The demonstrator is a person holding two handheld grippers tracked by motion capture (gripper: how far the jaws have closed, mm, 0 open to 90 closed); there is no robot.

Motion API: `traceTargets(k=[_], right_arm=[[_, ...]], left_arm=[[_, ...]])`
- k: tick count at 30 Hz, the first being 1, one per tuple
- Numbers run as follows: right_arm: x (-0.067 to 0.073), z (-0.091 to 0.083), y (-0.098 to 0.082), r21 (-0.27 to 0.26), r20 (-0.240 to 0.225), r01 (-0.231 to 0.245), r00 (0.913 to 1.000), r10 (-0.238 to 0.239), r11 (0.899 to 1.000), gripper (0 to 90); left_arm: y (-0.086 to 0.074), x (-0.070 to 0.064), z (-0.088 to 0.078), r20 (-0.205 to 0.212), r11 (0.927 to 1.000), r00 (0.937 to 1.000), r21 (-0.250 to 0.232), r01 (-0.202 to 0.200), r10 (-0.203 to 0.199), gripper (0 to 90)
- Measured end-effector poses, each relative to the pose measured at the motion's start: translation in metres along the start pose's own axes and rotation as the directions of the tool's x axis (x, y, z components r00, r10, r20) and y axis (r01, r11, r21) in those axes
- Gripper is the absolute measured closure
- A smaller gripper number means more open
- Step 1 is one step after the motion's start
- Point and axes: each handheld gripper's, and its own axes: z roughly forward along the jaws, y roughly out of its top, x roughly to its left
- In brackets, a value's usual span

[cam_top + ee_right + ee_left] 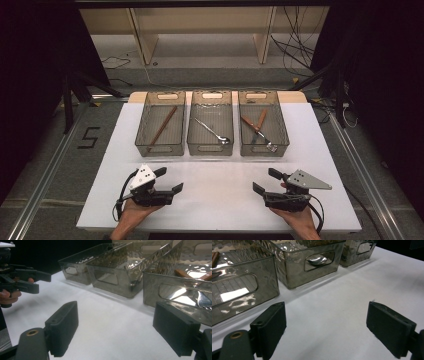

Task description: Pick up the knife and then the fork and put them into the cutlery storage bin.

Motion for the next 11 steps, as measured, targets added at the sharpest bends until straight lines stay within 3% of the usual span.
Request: traceTargets(k=[11], right_arm=[[-0.0010,0.0009,-0.0012,0.001,0.001,-0.006,1.0000,0.006,1.000,21.2]], left_arm=[[0.0006,-0.0006,0.0014,0.001,1.0000,1.0000,-0.001,0.001,-0.001,16.2]])
